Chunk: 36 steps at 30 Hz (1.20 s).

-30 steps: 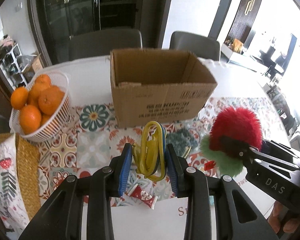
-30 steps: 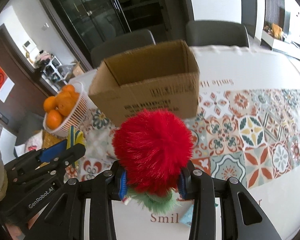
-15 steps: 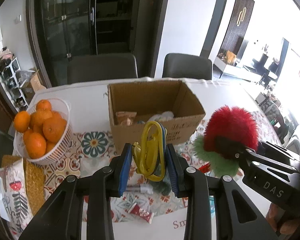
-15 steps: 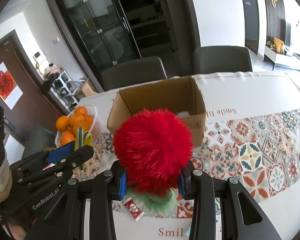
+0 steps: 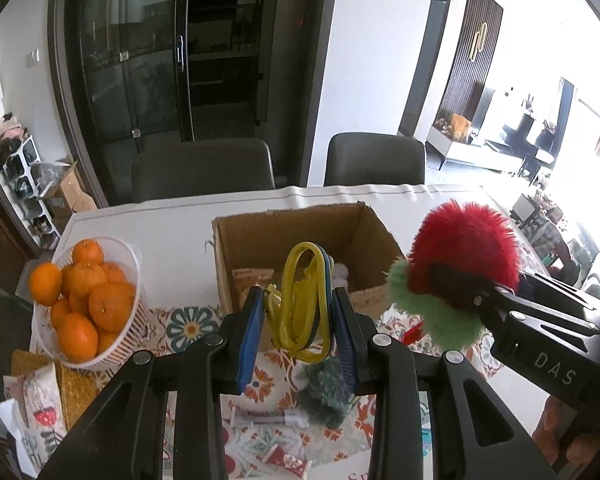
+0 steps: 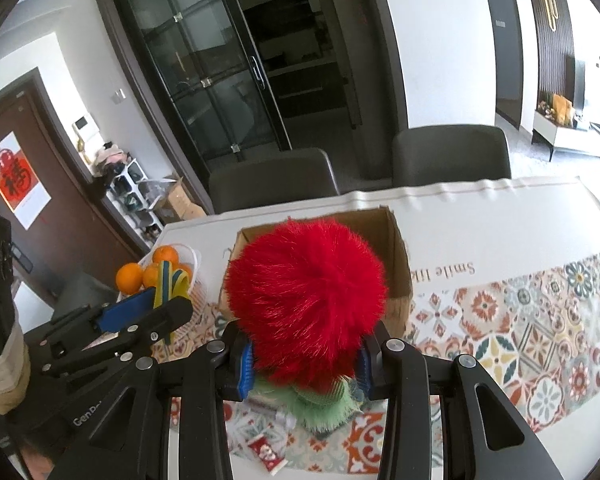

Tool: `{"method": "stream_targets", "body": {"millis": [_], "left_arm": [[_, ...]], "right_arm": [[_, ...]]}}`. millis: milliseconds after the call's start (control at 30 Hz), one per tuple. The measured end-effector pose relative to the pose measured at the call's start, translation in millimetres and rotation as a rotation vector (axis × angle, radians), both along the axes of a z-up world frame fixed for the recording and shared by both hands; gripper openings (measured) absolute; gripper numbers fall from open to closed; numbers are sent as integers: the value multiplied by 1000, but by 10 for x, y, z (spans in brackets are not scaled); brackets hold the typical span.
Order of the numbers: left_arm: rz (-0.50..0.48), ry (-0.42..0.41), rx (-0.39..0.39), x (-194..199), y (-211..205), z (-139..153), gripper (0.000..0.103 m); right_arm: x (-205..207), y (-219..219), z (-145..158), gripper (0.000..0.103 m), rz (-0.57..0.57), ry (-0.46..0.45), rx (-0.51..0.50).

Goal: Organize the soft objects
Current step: 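Carry the strap and pom-pom plush over the box and open both tools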

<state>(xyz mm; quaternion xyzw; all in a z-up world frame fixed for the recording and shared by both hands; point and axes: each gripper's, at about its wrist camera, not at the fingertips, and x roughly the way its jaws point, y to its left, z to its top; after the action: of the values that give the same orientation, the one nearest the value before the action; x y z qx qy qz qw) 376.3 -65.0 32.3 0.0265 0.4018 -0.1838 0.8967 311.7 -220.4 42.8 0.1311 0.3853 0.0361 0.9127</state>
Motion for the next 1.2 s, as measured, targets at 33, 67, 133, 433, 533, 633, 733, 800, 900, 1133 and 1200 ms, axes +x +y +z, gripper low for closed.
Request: {"method": "stream_targets", "body": {"millis": [33, 67, 133, 433, 533, 633, 733, 800, 900, 1133, 1200], "left_arm": [[2, -4, 2, 45, -4, 1, 34], [3, -6, 2, 75, -11, 6, 34], [2, -3, 1, 144, -20, 4, 34], [9, 33, 12, 496, -101, -87, 34], [10, 55, 17, 617, -128, -147, 34], [13, 83, 29, 749, -144, -225, 34], [14, 93, 56, 858, -175, -301, 34], [12, 102, 70, 928, -203, -349, 34], [16, 126, 82, 1034, -232, -422, 34], [14, 204, 96, 1279, -299, -640, 36], [11, 228, 101, 1324, -318, -709, 39]], "right_arm": [[37, -3, 4, 39, 2, -2, -3], [78, -3, 9, 39, 5, -3, -6], [138, 1, 17, 39, 11, -5, -7], [473, -48, -8, 39, 27, 22, -41], [628, -57, -44, 39, 42, 41, -63], [764, -68, -92, 39, 50, 62, -86], [891, -69, -161, 39, 58, 86, -96], [981, -98, -235, 39, 66, 106, -86], [1111, -137, -343, 39, 74, 142, -65], [1351, -189, -632, 40, 83, 222, -46], [1398, -211, -693, 42, 82, 240, -35]]}}
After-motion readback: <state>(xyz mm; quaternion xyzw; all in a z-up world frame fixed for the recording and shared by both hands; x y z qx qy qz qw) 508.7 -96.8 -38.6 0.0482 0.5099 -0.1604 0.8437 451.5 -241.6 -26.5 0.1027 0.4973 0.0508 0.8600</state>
